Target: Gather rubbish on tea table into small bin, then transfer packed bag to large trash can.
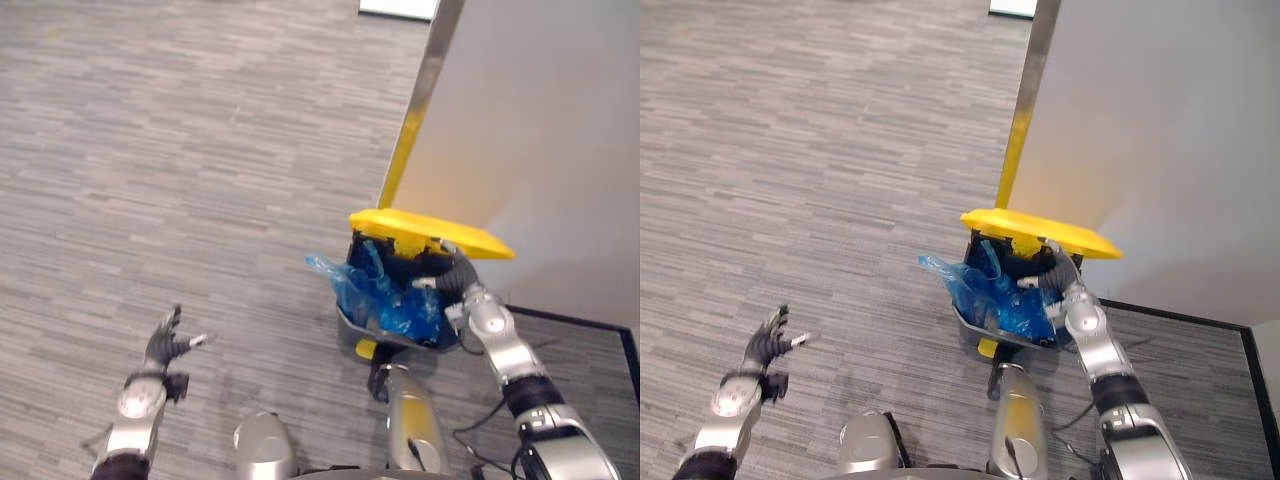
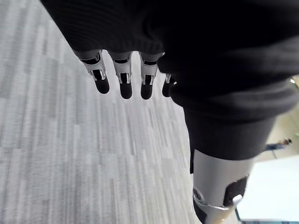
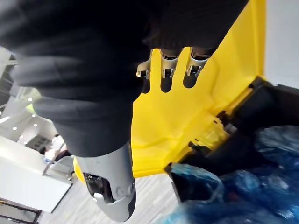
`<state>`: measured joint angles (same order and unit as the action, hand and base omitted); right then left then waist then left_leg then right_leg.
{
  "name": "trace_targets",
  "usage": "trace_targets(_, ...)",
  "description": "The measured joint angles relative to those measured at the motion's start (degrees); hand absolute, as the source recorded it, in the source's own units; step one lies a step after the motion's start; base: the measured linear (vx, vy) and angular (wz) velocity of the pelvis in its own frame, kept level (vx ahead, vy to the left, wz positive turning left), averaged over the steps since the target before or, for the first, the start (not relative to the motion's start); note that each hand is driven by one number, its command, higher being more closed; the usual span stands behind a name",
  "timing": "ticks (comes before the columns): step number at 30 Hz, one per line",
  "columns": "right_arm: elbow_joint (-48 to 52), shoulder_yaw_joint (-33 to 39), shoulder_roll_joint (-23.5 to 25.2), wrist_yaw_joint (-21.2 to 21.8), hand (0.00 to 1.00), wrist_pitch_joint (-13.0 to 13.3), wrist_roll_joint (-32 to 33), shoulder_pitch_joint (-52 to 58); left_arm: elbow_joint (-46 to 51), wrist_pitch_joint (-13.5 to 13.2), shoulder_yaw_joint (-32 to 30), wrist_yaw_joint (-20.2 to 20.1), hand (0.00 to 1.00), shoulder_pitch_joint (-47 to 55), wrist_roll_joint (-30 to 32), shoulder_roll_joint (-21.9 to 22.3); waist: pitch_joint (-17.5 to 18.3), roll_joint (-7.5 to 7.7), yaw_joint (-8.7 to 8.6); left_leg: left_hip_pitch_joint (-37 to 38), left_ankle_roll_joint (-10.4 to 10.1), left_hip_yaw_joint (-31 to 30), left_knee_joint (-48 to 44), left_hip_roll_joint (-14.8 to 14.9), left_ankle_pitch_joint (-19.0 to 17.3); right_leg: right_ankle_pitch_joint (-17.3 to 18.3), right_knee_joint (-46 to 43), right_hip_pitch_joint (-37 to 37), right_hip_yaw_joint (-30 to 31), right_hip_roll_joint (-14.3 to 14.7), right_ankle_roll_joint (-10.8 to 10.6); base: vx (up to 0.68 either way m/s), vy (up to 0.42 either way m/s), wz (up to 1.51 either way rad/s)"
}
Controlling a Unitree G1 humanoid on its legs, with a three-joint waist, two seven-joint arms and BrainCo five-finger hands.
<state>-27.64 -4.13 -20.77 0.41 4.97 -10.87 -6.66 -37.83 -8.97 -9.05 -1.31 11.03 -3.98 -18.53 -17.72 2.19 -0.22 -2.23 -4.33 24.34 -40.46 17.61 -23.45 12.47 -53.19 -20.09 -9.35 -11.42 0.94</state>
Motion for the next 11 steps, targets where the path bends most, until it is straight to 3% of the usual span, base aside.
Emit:
trace_targets(1, 0.1, 0.48, 0.19, 0.62, 0.0, 0.79, 0.0, 2.26, -0.05, 0.09, -0.07, -0.22, 0.0, 1.56, 0.03, 1.12, 0.79, 1.01, -0.59, -1.1, -0.27, -0.48, 0.17, -0.17, 0.33, 1.9, 2.61, 1.32, -0.6, -0.19, -2.01, -0.03, -0.182, -0.07)
trace_targets(2, 0.1, 1.41, 0.26, 1.06, 0.0, 1.03, -0.03, 4.06, -0.18, 0.37, -0.13, -0.53, 0.0, 1.83, 0.03, 2.01, 0.86, 0.41, -0.82, -1.71, -0.92, -1.12, 0.55, -0.51, 0.43, 2.38, 5.45, 2.17, -1.22, 0.78, -2.95, -0.05, -0.117, -0.19)
trace_targets(3, -0.02, 2.3, 0.27, 1.16, 0.0, 0.96, -0.16, 6.75, -0.14, 0.62, -0.15, -1.12, 0.0, 2.99, 0.03, 3.95, 1.83, -1.08, -0.54, -3.18, -2.0, -2.08, 3.21, -0.89, 1.31, 2.94, 13.86, 4.07, -0.98, 3.65, -3.57, -0.05, -0.062, -0.34)
trace_targets(4, -0.2, 2.31, 0.27, 1.32, 0.0, 0.94, -0.35, 7.87, -0.14, 0.64, -0.2, -1.1, 0.0, 3.55, 0.03, 4.93, 2.09, -1.83, -0.38, -3.17, -1.79, -2.47, 5.34, -0.5, 2.19, 2.09, 17.45, 4.76, -0.69, 5.06, -2.66, -0.05, -0.063, -0.51)
trace_targets(5, -0.11, 1.95, 0.96, 2.49, 0.0, 1.3, -0.81, 12.04, 0.03, 0.41, -0.51, -1.27, 0.0, 6.01, 0.03, 6.1, 4.59, -1.25, -1.57, -3.12, -2.48, -2.05, 10.61, -2.44, 5.86, 2.55, 20.6, 5.63, -0.63, 4.87, -2.21, 0.01, -0.055, -0.37)
trace_targets(7, -1.09, 2.02, 0.91, 2.91, 0.0, 1.21, -1.15, 14.14, -0.75, 0.41, -0.48, -1.29, 0.0, 6.36, 0.06, 7.18, 5.42, -2.03, -2.07, -2.98, -2.45, -2.94, 13.35, -2.82, 7.49, 0.33, 23.89, 6.08, -0.16, 6.65, -1.62, 0.03, -0.054, -0.34)
trace_targets(8, -1.86, 1.74, 1.19, 3.63, 0.0, 1.21, -1.83, 16.0, -0.83, 0.27, -0.54, -1.31, 0.0, 6.53, 0.06, 7.49, 6.82, -2.78, -1.82, -3.04, -2.8, -3.26, 16.71, -2.78, 9.57, -2.46, 28.67, 6.22, 0.29, 8.61, -1.18, 0.03, -0.049, -0.45)
trace_targets(11, -3.32, 1.52, 1.42, 4.05, 0.0, 1.24, -3.22, 17.77, -0.95, -0.28, -0.59, -1.25, 0.0, 4.99, 0.05, 7.4, 7.28, -2.87, -2.42, -1.66, -2.49, -3.17, 23.31, -3.94, 13.44, -5.93, 34.89, 7.72, 0.09, 9.54, -0.71, 0.05, -0.041, -0.14)
